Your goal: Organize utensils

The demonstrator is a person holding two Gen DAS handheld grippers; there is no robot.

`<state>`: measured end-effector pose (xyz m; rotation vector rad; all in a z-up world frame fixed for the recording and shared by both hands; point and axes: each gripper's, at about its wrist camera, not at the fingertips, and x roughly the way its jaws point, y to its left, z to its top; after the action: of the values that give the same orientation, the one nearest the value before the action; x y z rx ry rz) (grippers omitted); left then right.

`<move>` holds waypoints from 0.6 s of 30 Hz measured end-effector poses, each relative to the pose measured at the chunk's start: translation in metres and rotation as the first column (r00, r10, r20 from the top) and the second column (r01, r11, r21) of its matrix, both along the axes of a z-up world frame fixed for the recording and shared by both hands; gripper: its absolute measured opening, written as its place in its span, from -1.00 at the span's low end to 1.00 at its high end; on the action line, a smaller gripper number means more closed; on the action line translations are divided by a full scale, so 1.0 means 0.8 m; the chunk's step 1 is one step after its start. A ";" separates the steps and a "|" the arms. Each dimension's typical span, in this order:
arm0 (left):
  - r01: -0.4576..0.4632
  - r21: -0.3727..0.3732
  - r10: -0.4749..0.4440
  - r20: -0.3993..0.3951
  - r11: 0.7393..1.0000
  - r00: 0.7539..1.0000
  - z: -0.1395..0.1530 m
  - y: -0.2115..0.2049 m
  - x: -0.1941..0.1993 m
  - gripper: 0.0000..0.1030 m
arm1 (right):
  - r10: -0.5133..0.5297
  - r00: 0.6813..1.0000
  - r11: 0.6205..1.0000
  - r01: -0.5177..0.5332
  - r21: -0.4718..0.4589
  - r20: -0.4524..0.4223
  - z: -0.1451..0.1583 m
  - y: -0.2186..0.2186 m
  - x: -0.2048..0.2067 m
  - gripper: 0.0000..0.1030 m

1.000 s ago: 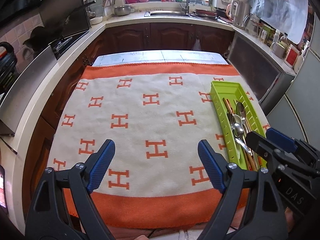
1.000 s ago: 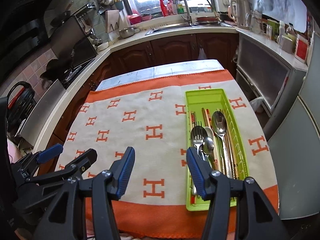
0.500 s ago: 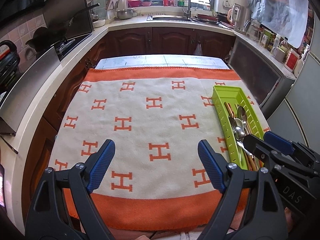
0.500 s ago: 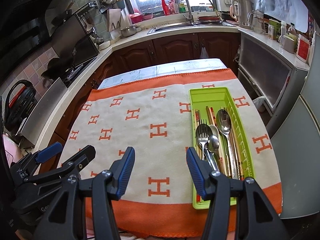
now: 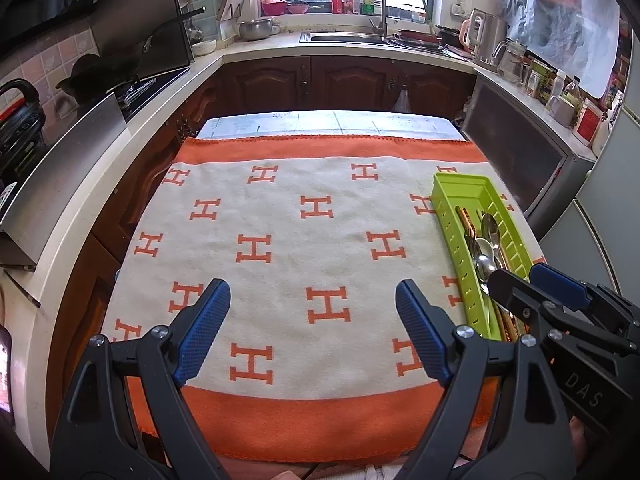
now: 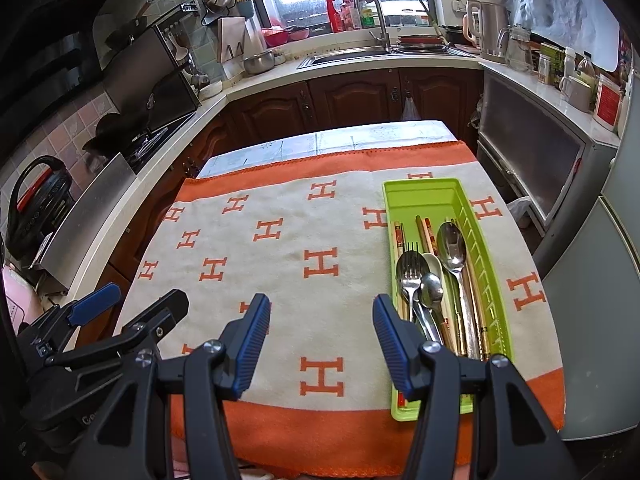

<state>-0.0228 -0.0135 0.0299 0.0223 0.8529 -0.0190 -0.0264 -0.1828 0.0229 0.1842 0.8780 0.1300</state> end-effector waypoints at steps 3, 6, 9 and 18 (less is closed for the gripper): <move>-0.002 0.001 0.002 0.003 1.000 1.000 0.000 0.001 0.000 0.61 | 0.002 1.000 1.000 -0.002 0.000 -0.004 0.000 0.003 0.002 0.04; -0.005 0.003 0.005 0.007 1.000 1.000 0.000 0.003 0.001 0.61 | 0.003 1.000 1.000 -0.003 -0.001 -0.001 0.000 0.002 0.002 0.04; -0.007 0.007 0.007 0.010 1.000 1.000 0.001 0.003 0.001 0.62 | 0.003 1.000 1.000 -0.003 0.000 0.000 0.000 0.003 0.003 0.04; -0.006 0.011 0.006 0.012 1.000 1.000 0.002 0.003 0.003 0.62 | 0.005 1.000 1.000 -0.005 0.000 -0.001 0.001 0.003 0.005 0.04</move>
<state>-0.0204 -0.0110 0.0316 0.0303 0.8410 -0.0084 -0.0223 -0.1801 0.0238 0.1821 0.8795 0.1346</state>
